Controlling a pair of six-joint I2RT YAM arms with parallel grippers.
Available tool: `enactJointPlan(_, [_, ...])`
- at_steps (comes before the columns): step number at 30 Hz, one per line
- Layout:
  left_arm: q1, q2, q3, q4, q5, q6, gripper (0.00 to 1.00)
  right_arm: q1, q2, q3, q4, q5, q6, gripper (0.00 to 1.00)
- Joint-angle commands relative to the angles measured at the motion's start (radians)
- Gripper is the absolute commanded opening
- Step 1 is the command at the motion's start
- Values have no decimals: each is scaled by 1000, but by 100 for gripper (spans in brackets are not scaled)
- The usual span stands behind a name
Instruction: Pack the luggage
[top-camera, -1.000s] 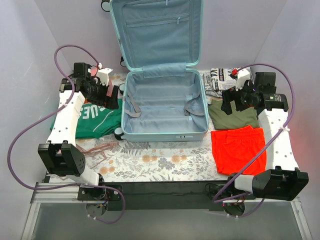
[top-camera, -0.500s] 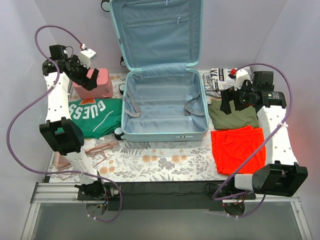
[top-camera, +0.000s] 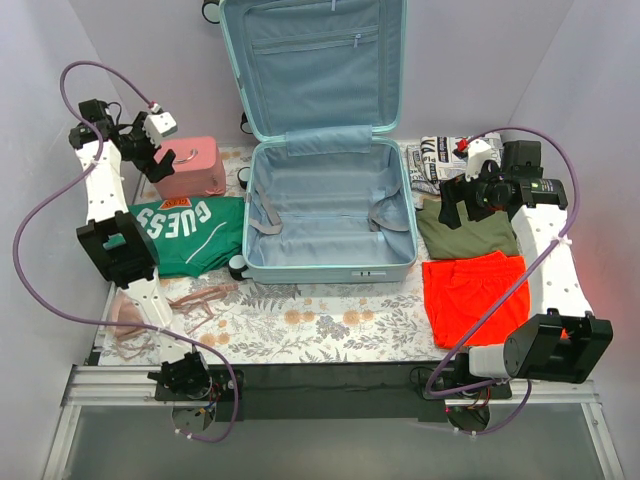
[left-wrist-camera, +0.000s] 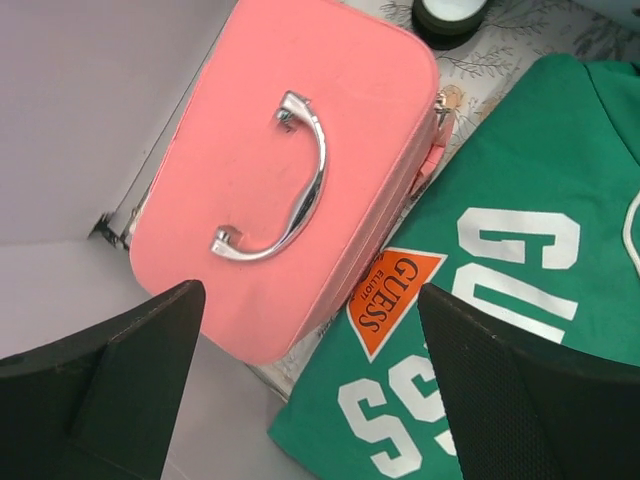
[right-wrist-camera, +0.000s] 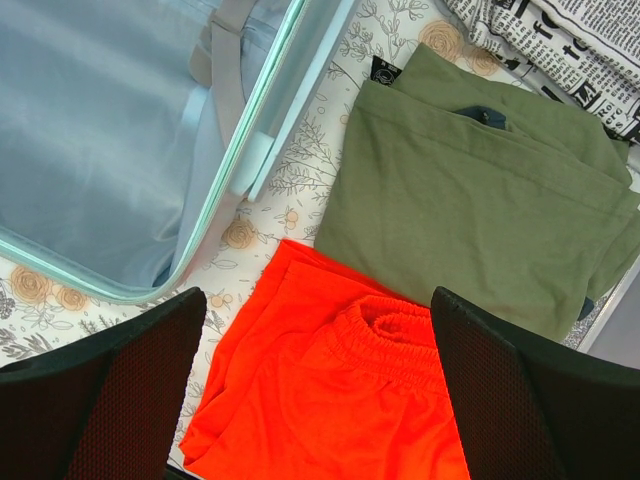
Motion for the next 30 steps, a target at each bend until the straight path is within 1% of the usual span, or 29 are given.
enactJointPlan(1, [-1,21,46,-92,89,214,87,1,6,3,10,1,-12,98])
enactJointPlan(3, [-1,27,35,-93,112,244,86,1,9,-1,8,5,-14,98])
enactJointPlan(8, [-2,44,0,-45,117,327,86,1,23,-2,8,14,-17,98])
enactJointPlan(13, [-7,60,-17,12,132,351,85,1,51,15,5,22,-18,98])
enactJointPlan(18, [-25,75,-52,12,91,409,85,1,67,22,-1,25,-17,98])
enactJointPlan(21, [-33,83,-71,54,85,396,85,1,74,25,-2,31,-18,98])
enactJointPlan(23, [-41,84,-98,85,80,390,83,1,77,26,-4,33,-20,98])
enactJointPlan(25, [-45,78,-127,149,76,373,82,1,81,24,-6,37,-21,98])
enactJointPlan(29, [-61,79,-169,203,69,385,76,1,86,16,-9,44,-26,98])
enactJointPlan(30, [-62,81,-170,205,66,390,72,1,86,16,-7,45,-27,98])
